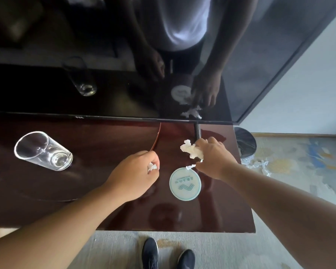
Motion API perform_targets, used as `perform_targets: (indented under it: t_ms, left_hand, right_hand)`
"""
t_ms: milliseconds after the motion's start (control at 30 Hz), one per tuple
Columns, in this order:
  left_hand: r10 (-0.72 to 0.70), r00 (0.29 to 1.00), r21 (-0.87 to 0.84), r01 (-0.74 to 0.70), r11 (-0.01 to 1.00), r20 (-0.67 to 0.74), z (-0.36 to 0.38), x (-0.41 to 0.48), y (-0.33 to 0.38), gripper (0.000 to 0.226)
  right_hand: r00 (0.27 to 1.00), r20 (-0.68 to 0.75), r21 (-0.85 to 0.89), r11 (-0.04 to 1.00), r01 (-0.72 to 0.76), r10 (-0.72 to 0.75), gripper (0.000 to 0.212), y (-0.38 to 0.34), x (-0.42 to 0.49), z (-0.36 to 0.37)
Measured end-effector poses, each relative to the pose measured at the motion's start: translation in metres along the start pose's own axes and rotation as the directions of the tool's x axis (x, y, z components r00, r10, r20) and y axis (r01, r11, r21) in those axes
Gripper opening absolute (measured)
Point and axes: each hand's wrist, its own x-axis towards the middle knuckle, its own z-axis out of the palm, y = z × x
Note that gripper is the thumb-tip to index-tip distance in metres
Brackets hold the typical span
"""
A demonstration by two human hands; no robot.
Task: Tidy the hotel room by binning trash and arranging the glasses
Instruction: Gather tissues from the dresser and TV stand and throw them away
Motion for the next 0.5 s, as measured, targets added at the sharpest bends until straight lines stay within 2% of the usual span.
perform_targets:
  t_ms: [100,267,500]
  left_hand:
    - [-0.007,1.000,0.004,0.007,1.000,0.012,0.002,0.003,-0.004,0.010]
    - [-0.024,0.999,-0.003,0.024,1.000,0.029,0.004,0.007,-0.007,0.010]
    - [-0.041,0.998,0.000,0.041,0.999,0.039,0.008,0.011,-0.009,0.010]
  right_hand:
    - [1.000,0.031,-0.004,1.000,0.002,-0.002,0.062,0.003,0.006,0.004]
    - [0.998,0.063,-0.045,0.999,0.009,-0.006,0.064,0.005,0.011,0.008]
    - [0.998,0.043,-0.100,0.994,0.042,-0.038,0.045,0.009,0.017,0.015]
